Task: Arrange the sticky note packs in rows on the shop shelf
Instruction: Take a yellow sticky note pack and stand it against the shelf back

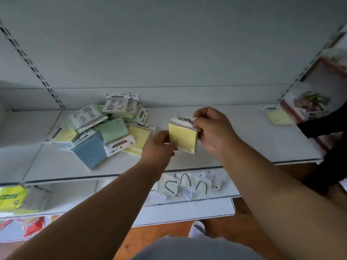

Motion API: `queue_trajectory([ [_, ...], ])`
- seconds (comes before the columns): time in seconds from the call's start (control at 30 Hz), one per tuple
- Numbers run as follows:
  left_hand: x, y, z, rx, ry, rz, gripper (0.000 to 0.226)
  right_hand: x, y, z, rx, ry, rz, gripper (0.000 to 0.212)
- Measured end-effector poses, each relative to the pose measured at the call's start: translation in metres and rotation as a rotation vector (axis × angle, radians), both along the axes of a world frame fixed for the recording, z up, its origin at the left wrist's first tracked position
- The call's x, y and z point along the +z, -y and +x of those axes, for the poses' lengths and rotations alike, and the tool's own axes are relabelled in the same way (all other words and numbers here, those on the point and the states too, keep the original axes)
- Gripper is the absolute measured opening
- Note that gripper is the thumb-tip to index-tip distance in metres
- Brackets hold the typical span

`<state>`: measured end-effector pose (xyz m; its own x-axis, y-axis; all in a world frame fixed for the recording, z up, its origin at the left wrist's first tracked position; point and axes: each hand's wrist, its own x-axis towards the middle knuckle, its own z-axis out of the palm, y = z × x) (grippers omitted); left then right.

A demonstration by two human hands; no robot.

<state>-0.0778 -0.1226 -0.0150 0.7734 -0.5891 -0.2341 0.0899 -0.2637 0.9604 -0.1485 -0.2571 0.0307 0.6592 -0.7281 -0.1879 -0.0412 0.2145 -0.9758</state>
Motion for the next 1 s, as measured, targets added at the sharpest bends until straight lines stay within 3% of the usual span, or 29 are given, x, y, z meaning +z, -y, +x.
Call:
queue_trajectory([
  [0.13,0.000,0.034,-0.026,-0.119,-0.020,-0.061,0.014,0.002,0.039,-0.046,-0.174,-0.027,-0.097,0.020],
  [0.27,0.007,0.077,-0.063,-0.211,-0.021,-0.067,0.018,-0.013,0.076,-0.097,-0.153,-0.281,-0.226,0.014],
  [0.37,0.007,0.113,-0.087,-0.272,0.013,-0.012,0.013,-0.023,0.112,-0.128,-0.206,-0.355,-0.321,0.012],
  [0.5,0.003,0.183,-0.114,-0.322,0.112,0.091,0.038,-0.033,0.183,-0.154,-0.270,-0.562,-0.592,0.021],
  [0.6,0.002,0.239,-0.137,-0.294,0.237,0.161,0.053,-0.028,0.241,-0.163,-0.191,-0.668,-0.744,0.018],
  [0.83,-0.002,0.338,-0.165,-0.210,0.452,0.339,0.044,-0.023,0.348,-0.163,0.129,-0.814,-0.968,0.022],
  [1.0,-0.017,0.368,-0.166,-0.181,0.600,0.524,0.033,-0.040,0.378,-0.153,0.245,-0.786,-1.046,0.019],
])
